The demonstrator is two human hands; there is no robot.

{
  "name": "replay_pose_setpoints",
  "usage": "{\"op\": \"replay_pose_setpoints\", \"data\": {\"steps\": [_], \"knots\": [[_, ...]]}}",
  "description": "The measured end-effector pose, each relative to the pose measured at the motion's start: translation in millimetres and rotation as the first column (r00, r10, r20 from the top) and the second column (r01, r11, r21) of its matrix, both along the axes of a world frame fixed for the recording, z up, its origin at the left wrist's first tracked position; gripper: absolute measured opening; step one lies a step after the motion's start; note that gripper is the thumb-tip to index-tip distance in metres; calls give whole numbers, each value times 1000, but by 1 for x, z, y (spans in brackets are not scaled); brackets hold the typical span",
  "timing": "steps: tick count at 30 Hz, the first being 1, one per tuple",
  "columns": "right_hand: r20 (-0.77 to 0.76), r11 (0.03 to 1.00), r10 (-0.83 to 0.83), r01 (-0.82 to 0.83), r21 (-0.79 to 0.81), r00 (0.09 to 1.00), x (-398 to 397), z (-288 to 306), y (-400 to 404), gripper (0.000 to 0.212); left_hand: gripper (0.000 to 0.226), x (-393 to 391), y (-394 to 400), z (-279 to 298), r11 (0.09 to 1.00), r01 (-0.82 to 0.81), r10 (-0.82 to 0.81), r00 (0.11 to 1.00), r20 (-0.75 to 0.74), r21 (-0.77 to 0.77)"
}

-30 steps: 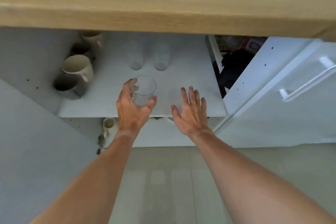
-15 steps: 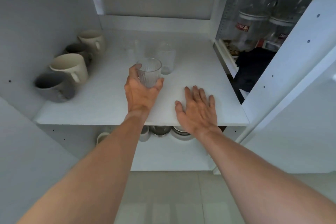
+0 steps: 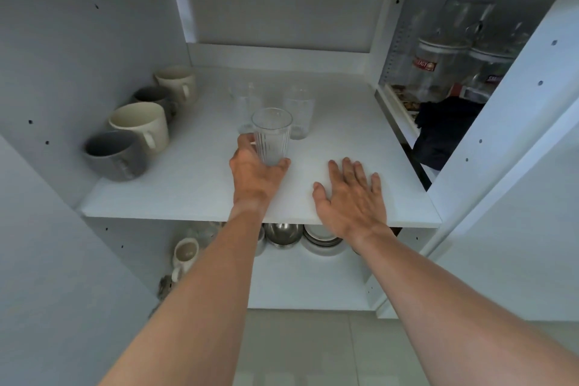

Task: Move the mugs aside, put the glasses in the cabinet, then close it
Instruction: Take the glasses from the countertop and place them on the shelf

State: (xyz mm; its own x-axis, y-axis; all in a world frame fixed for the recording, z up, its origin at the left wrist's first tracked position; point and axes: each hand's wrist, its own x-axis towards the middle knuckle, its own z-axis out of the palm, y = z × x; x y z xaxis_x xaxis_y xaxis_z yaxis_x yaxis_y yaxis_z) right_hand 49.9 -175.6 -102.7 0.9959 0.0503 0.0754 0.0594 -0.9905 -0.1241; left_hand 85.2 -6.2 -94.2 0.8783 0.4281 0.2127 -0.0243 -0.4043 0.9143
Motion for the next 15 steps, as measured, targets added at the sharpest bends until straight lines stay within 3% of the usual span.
{"op": "replay_pose_setpoints", "data": {"steps": [3,8,11,15], "knots": [[-18,1000,14,-14,-8,1000,2,0,0,76,71,2,-1,0,1000,-16,17,999,-36,9],[-22,995,-22,20,-94,1000,-14,15,8,71,96,-17,2,16,998,64,-61,974,-220,8],[-116,992,18,-32,-126,993,-47,31,21,71,77,-69,11,25,999,39,-44,965,-257,-24],[-274,990,60,-93,-109,960,-99,64,38,71,49,-160,37,49,993,-32,66,947,-314,114]]}}
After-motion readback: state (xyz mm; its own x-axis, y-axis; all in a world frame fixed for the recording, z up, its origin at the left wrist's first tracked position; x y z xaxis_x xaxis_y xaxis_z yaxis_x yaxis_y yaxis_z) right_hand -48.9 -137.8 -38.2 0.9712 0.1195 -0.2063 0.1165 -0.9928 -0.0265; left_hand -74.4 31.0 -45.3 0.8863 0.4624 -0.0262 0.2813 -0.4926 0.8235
